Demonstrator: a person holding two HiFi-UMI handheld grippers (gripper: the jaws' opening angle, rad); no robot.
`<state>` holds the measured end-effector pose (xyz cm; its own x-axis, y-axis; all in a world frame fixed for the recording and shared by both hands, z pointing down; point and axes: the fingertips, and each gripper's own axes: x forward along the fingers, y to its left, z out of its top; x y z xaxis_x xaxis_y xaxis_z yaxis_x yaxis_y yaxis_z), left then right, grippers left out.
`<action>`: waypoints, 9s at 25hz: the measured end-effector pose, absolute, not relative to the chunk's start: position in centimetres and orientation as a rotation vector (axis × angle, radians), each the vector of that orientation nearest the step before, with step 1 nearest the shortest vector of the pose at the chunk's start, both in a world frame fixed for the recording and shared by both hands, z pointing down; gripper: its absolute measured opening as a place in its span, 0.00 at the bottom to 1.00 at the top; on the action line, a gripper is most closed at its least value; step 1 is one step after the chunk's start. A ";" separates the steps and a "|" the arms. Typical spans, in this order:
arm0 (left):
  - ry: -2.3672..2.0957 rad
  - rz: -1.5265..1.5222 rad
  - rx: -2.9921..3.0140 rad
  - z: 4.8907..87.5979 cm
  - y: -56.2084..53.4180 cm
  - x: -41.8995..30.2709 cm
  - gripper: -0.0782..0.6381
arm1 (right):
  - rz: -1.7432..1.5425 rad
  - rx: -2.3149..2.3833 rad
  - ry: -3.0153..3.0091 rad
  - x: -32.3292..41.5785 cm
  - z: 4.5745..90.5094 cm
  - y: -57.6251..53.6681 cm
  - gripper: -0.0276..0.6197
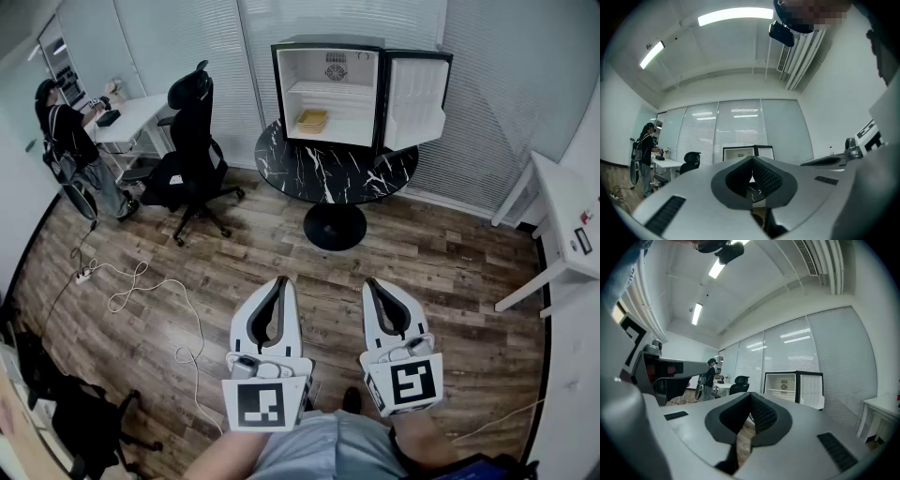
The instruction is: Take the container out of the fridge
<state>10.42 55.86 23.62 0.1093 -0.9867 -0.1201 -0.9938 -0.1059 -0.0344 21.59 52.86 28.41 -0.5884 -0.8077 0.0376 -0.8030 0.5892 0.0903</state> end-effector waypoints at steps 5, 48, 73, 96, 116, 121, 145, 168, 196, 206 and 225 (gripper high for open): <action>2.025 0.103 -2.266 23.7 56.0 9.1 0.13 | -0.107 1.382 -2.722 20.1 28.5 53.1 0.06; 2.027 -0.047 -2.334 28.3 33.4 0.0 0.13 | 0.074 1.556 -2.735 14.7 30.6 27.9 0.06; 2.037 -0.057 -2.303 29.4 15.5 -2.7 0.13 | 0.089 1.513 -2.737 12.2 32.4 10.2 0.06; 1.884 0.092 -2.446 28.0 -8.4 -12.9 0.13 | -0.020 1.673 -2.578 2.4 31.1 -11.3 0.06; 1.798 0.081 -2.480 28.0 -15.1 -11.7 0.13 | -0.040 1.714 -2.552 2.7 30.9 -17.7 0.06; 1.813 0.038 -2.493 28.9 -17.5 -11.4 0.13 | -0.018 1.702 -2.551 3.0 31.5 -20.3 0.06; 1.922 -0.221 -2.616 40.7 -25.1 -10.6 0.13 | 0.337 1.568 -2.395 3.3 46.7 -28.3 0.07; 1.943 -0.302 -2.658 43.5 -26.9 -11.1 0.13 | 0.472 1.595 -2.278 3.0 51.7 -35.3 0.18; 2.020 -0.322 -2.626 44.4 -27.3 -12.7 0.13 | 0.606 1.528 -2.158 2.2 55.6 -38.1 0.18; 2.030 -0.307 -2.618 43.9 -26.8 -12.7 0.13 | 0.605 1.539 -2.131 2.7 55.7 -37.7 0.13; 1.996 -0.289 -2.625 42.7 -25.6 -11.8 0.13 | 0.582 1.555 -2.168 3.4 54.1 -35.5 0.09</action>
<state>-11.81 -25.63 42.66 0.2632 -0.9348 0.2386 -0.9641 -0.2641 0.0288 3.36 -35.49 54.13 -0.2952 -0.7813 0.5499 -0.9517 0.2912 -0.0971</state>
